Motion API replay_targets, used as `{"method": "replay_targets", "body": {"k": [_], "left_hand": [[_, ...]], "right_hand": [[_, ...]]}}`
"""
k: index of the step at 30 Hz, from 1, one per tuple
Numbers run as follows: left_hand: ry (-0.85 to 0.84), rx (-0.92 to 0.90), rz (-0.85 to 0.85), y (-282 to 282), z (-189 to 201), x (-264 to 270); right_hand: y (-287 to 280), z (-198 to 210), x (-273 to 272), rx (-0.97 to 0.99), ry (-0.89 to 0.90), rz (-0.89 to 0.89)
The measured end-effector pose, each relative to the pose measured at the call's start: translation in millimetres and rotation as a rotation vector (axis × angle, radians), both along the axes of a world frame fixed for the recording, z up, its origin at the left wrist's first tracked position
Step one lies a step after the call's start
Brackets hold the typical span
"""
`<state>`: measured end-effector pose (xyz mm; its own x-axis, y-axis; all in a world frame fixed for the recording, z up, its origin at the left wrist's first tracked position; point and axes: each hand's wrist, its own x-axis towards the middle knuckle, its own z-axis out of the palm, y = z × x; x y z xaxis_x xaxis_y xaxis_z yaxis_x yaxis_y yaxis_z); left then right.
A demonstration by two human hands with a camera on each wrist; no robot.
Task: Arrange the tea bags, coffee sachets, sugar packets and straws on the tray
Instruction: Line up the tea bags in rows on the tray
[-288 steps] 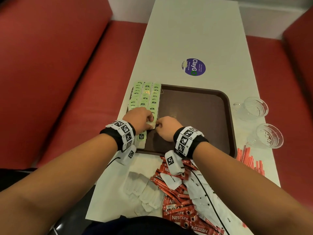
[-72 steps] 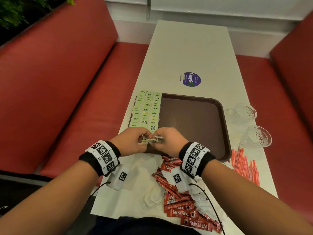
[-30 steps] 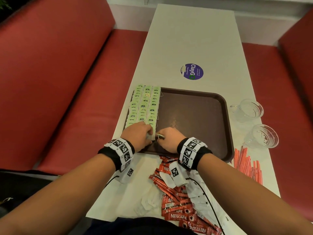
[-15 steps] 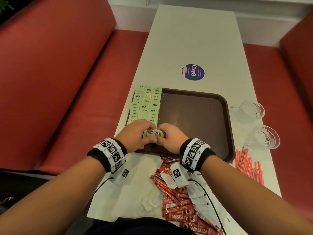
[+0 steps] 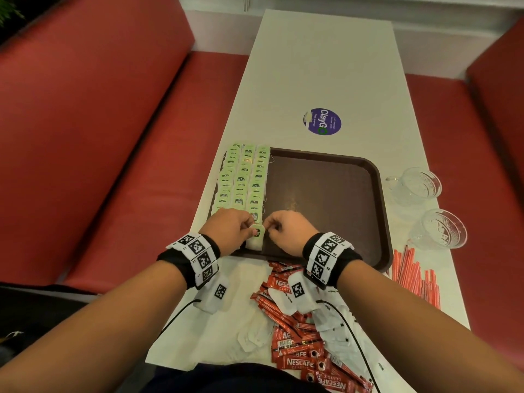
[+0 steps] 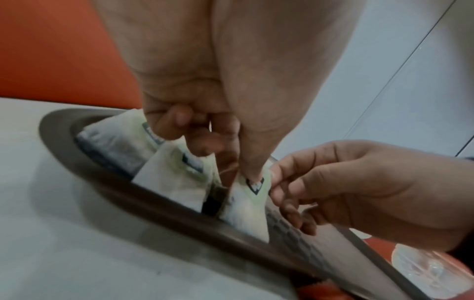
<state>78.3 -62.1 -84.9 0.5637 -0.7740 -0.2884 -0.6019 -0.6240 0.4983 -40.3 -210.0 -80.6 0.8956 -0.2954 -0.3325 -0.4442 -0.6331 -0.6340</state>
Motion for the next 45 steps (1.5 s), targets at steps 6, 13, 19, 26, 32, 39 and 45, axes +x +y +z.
{"method": "replay_targets", "body": {"k": [6, 13, 19, 26, 32, 39, 45], "left_hand": [[-0.1, -0.044, 0.108, -4.5, -1.5, 5.5], [-0.136, 0.042, -0.094, 3.2, -1.0, -0.3], [-0.18, 0.101, -0.158, 5.1, -0.7, -4.3], [-0.207, 0.065, -0.32, 35.9, 29.1, -43.7], [-0.117, 0.284, -0.618, 74.0, 27.3, -74.8], [0.119, 0.271, -0.635, 96.1, 6.5, -90.2], [0.021, 0.183, -0.603, 105.4, -4.0, -93.6]], "right_hand": [[1.3, -5.8, 5.8, -0.059, 0.145, 0.091], [5.9, -7.9, 9.1, -0.084, 0.17, 0.117], [12.3, -1.4, 5.3, -0.113, 0.177, 0.158], [27.3, 22.2, -25.0, -0.202, 0.109, 0.302], [60.1, 35.8, -55.9, -0.191, 0.17, 0.571], [92.5, 15.9, -72.5, -0.382, 0.235, 0.803], [94.8, 7.5, -76.1, -0.409, 0.161, 0.768]]}}
